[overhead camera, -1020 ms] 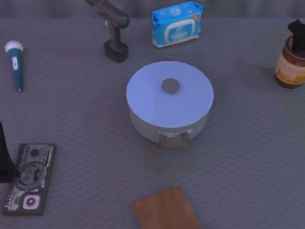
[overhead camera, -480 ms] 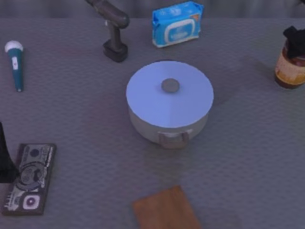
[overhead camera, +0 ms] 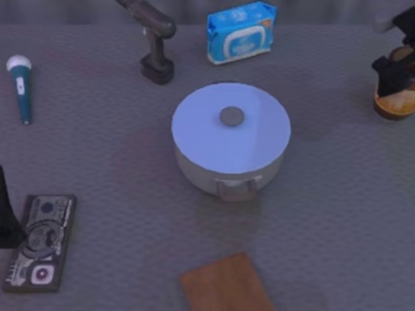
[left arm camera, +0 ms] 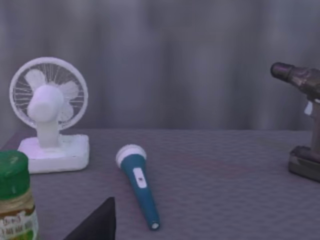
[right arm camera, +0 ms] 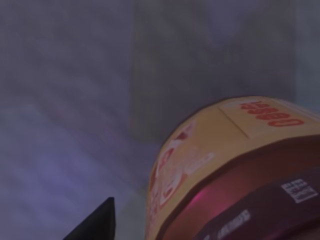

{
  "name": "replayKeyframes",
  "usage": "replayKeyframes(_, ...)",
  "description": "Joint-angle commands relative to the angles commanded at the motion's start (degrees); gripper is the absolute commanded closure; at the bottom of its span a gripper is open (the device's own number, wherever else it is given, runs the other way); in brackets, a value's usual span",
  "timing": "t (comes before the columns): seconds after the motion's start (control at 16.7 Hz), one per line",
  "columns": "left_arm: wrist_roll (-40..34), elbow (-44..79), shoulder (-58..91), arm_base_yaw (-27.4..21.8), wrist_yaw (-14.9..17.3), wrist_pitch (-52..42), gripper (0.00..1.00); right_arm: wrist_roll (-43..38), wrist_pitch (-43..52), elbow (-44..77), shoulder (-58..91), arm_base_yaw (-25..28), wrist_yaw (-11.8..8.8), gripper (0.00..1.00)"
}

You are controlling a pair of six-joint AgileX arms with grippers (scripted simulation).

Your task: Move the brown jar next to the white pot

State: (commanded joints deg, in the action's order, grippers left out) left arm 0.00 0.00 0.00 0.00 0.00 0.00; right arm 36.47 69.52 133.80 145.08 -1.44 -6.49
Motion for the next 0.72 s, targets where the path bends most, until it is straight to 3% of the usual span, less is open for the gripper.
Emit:
replayKeyframes(0.24, 0.00, 0.00, 0.00, 0.00, 0.00, 0.00, 0.00, -0.01, -0.16, -0.15, 0.02, 0.01, 0.00, 0.00)
replayKeyframes(0.72, 0.00, 0.00, 0.00, 0.00, 0.00, 0.00, 0.00, -0.01, -0.16, -0.15, 0.02, 0.01, 0.00, 0.60)
